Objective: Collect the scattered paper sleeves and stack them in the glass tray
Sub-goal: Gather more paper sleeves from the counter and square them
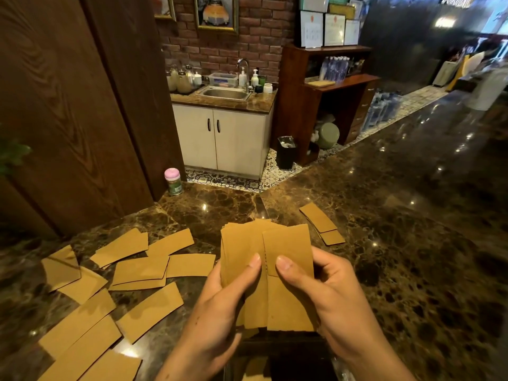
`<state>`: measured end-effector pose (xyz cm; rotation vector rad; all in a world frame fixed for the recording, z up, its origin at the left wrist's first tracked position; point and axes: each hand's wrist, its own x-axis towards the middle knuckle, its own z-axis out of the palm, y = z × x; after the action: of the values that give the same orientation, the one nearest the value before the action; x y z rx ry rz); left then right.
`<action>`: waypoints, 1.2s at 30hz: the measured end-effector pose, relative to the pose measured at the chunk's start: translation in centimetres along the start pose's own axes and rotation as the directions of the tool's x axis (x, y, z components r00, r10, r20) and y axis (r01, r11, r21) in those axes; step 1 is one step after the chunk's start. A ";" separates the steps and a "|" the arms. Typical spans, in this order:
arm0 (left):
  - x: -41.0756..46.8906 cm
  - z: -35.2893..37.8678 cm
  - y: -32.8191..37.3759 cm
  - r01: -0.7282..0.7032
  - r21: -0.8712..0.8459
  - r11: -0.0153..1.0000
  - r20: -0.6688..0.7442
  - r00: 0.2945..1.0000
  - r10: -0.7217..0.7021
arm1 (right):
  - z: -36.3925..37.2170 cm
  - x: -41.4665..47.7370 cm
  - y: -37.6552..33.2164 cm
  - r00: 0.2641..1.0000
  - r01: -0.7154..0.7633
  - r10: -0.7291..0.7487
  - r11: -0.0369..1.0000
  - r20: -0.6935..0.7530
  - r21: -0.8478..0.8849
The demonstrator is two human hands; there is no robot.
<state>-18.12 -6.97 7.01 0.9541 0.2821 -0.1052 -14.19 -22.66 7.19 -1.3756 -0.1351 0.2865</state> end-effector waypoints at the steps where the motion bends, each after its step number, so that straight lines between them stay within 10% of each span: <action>1: 0.0 0.0 0.0 0.002 0.010 1.000 0.006 1.000 -0.002 | 0.0 0.0 0.0 1.000 0.010 -0.010 1.000 0.003 -0.006; 16: -0.5 0.3 0.0 0.025 0.012 1.000 -0.077 0.997 -0.024 | -1.2 0.9 -1.9 0.911 0.401 -0.412 0.893 -0.010 -0.204; 23: -1.0 0.6 1.1 0.051 0.025 0.998 -0.124 0.991 -0.048 | -3.9 0.9 -4.5 0.568 0.823 -0.673 0.478 0.475 -0.307; 30: -1.1 -0.1 0.5 0.150 -0.049 0.988 0.029 0.989 -0.148 | -4.7 0.7 -4.9 0.508 0.838 -0.197 -0.114 0.839 -0.534; 33: -0.9 -0.3 0.3 0.087 0.067 0.994 -0.022 0.996 -0.086 | -4.6 0.2 -6.5 0.612 0.790 0.011 0.031 0.791 -0.612; 36: -0.5 -0.7 0.1 0.052 0.102 0.993 -0.007 0.999 -0.052 | -4.9 -0.4 -8.5 0.695 0.558 0.152 0.503 0.703 -0.660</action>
<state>-18.72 -6.35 6.84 1.0486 0.3077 -0.1669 -12.24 -28.77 14.59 -2.1528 -1.2676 0.5563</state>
